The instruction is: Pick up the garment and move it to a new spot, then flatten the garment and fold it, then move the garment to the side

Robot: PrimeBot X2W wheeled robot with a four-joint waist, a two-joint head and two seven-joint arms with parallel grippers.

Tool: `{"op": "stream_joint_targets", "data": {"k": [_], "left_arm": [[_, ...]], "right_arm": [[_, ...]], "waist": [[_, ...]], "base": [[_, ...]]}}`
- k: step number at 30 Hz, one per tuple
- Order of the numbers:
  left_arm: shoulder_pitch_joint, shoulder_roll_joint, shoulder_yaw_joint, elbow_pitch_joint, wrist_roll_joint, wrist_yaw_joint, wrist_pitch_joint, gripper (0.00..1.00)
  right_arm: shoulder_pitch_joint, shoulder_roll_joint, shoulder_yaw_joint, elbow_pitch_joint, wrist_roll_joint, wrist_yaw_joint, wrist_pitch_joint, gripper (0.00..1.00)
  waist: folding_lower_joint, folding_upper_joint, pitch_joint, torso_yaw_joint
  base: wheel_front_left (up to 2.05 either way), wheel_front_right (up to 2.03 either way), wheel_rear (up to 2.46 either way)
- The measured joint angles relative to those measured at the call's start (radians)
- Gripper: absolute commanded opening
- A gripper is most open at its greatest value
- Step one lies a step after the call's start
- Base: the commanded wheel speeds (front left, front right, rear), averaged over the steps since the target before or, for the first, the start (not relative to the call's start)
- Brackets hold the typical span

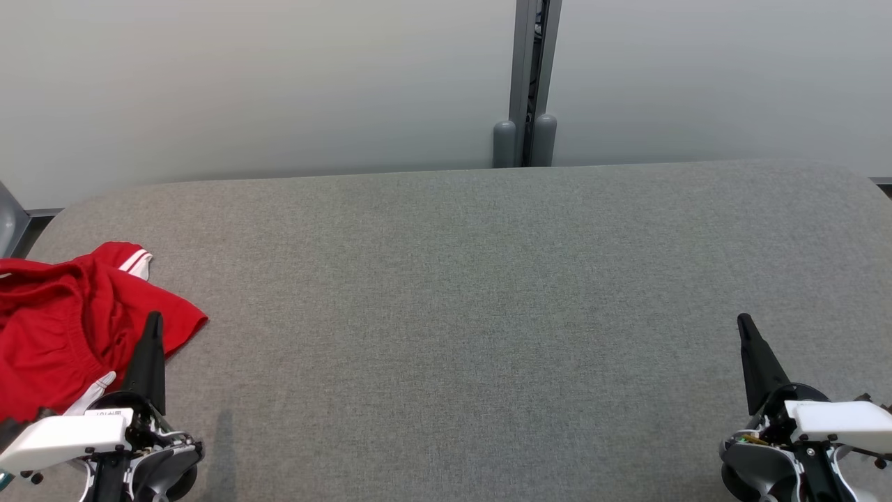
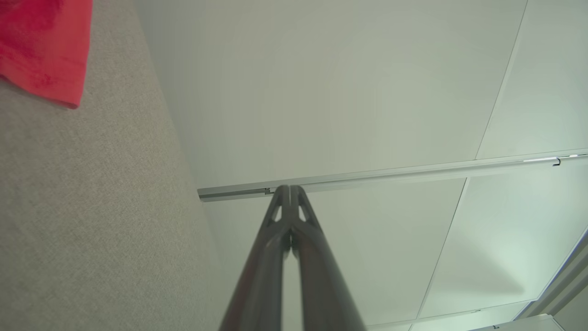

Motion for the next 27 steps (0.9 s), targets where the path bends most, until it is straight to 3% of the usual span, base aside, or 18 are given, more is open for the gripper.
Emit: {"op": "stream_joint_targets", "data": {"k": [1, 2, 16, 27], "left_arm": [[0.000, 0.000, 0.000, 0.000, 0.000, 0.000, 0.000, 0.00], [0.002, -0.001, 0.000, 0.002, 0.000, 0.000, 0.000, 1.00], [0.032, -0.021, -0.048, 0.040, -0.001, 0.001, -0.048, 1.00], [-0.006, 0.005, -0.100, -0.006, 0.109, 0.001, -0.120, 1.00]], "right_arm": [[0.000, 0.000, 0.000, 0.000, 0.000, 0.000, 0.000, 0.00], [0.002, 0.001, 0.000, 0.002, 0.000, 0.000, 0.000, 1.00], [0.039, 0.007, 0.003, 0.023, -0.023, -0.004, -0.029, 1.00], [0.017, -0.021, -0.004, -0.013, -0.175, -0.004, -0.066, 1.00]], "waist": [[0.0000, 0.0000, 0.000, 0.000], [0.0000, 0.0000, 0.000, 0.000], [0.0000, 0.0000, 0.001, -0.001], [0.0000, 0.0000, 0.003, -0.002]], "base": [[0.00, 0.00, 0.00], [0.00, 0.00, 0.00], [0.00, 0.00, 0.00], [0.00, 0.00, 0.00]]}}
